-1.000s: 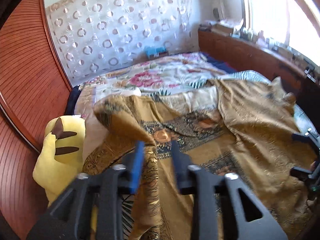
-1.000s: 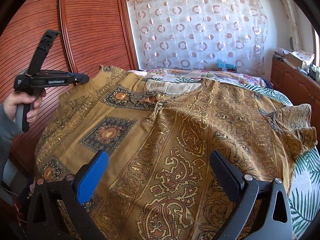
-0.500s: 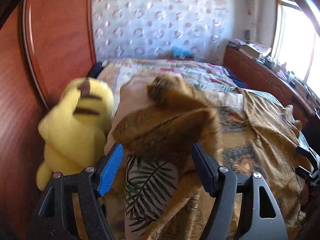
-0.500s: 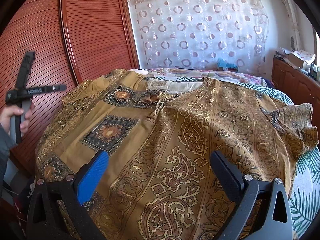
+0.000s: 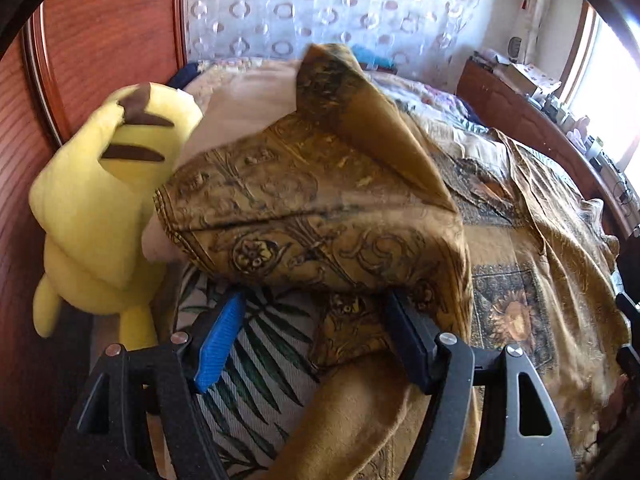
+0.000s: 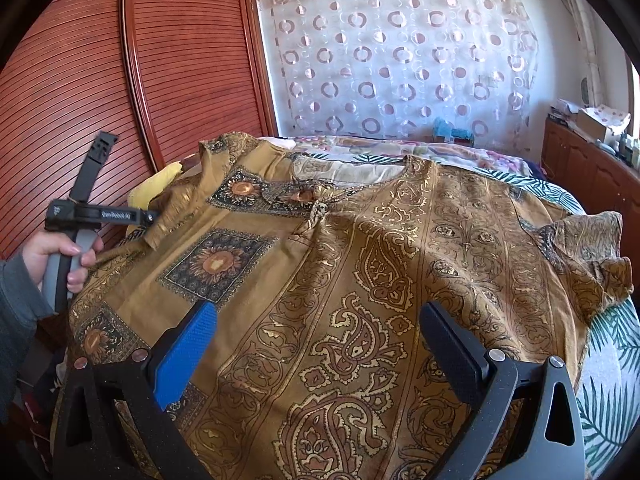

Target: Fold small clothes

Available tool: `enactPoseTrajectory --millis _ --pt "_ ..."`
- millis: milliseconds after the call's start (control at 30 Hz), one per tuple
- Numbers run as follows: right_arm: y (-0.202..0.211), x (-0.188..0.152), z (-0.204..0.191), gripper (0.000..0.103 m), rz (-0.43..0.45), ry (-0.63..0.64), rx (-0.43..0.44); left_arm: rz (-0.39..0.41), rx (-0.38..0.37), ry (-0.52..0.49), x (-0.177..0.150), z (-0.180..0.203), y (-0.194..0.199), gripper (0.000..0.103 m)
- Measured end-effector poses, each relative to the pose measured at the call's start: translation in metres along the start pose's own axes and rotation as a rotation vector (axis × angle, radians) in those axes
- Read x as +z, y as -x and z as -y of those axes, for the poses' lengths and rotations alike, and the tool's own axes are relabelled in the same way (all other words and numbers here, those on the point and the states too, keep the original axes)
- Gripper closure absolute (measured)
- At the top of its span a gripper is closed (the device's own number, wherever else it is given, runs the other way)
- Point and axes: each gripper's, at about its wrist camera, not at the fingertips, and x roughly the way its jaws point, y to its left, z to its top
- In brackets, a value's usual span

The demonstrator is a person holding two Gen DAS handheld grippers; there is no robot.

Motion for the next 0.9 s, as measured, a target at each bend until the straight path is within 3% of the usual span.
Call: enactPoseTrajectory --millis 100,233,400,533,700,900 --pt "-0.001 0.002 -0.002 0.002 -0.006 0.008 0.007 0.011 -0.009 0.015 0.002 -0.001 0.004 0.031" --pt "-0.003 0.013 -0.007 0.002 -0.008 0.045 0.021 0.100 -0.017 0.018 0.011 -0.005 0.020 0.031" --pt "-0.013 0.032 -0.016 0.002 -0.011 0.088 0.048 0.153 -0.083 0.039 0.028 -0.007 0.031 0.031" --pt "-0.027 0.042 -0.025 0.002 -0.019 0.127 0.050 0.098 -0.104 0.066 0.036 -0.007 0.020 0.031" --pt "-0.032 0.042 -0.032 0.002 -0.022 0.142 0.060 -0.003 -0.011 0.100 0.029 -0.011 -0.002 0.031" --pt "-0.033 0.041 -0.030 0.002 -0.020 0.132 0.059 -0.010 -0.003 0.156 0.018 -0.017 -0.002 0.031"
